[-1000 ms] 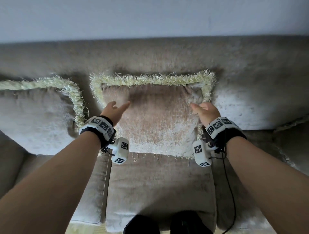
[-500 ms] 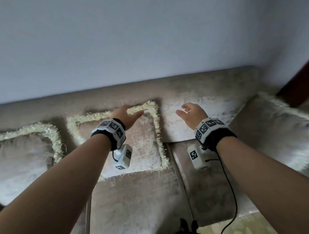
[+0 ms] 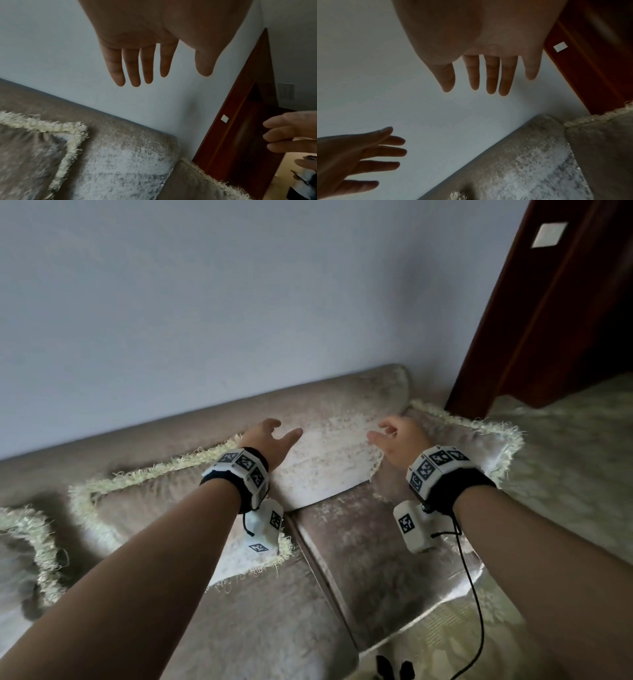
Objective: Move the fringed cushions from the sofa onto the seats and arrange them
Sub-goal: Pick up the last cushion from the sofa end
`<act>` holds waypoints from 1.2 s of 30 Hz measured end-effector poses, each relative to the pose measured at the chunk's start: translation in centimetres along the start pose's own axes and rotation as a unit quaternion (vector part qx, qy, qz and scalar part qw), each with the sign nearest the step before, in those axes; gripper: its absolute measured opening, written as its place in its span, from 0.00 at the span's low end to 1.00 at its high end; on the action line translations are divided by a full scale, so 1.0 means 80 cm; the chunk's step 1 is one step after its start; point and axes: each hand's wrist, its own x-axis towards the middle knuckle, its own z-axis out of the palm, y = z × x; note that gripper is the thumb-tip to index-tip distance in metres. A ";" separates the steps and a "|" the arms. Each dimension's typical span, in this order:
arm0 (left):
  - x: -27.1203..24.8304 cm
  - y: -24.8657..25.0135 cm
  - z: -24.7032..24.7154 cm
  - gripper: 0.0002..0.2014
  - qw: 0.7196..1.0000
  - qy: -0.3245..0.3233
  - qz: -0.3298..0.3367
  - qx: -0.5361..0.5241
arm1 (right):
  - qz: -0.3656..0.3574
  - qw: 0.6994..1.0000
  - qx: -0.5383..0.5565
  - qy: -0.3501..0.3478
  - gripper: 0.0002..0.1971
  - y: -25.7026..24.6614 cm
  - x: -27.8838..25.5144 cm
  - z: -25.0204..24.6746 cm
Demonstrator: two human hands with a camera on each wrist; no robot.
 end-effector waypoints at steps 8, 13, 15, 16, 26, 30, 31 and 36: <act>0.001 0.120 0.061 0.34 0.998 0.001 0.054 0.011 | 0.006 0.999 0.001 0.048 0.22 0.077 0.004 -0.098; 0.018 0.214 0.176 0.35 0.996 -0.040 0.062 0.054 | 0.036 0.997 -0.026 0.063 0.24 0.188 0.023 -0.178; 0.026 0.253 0.229 0.35 0.994 -0.059 0.064 0.067 | 0.046 0.996 -0.027 0.068 0.25 0.237 0.038 -0.212; 0.030 0.270 0.251 0.35 0.993 -0.067 0.064 0.071 | 0.050 0.996 -0.032 0.067 0.25 0.257 0.045 -0.226; 0.087 0.347 0.355 0.35 0.995 -0.069 0.012 0.076 | 0.041 0.997 -0.064 0.030 0.26 0.366 0.142 -0.280; 0.131 0.329 0.386 0.36 0.994 -0.083 -0.031 0.070 | 0.043 0.997 -0.064 0.004 0.27 0.379 0.198 -0.262; 0.146 0.323 0.395 0.36 0.993 -0.088 -0.039 0.065 | 0.045 0.997 -0.069 -0.004 0.28 0.383 0.210 -0.258; 0.231 0.319 0.431 0.36 0.990 -0.111 -0.065 0.048 | 0.069 0.990 -0.116 -0.025 0.30 0.407 0.278 -0.253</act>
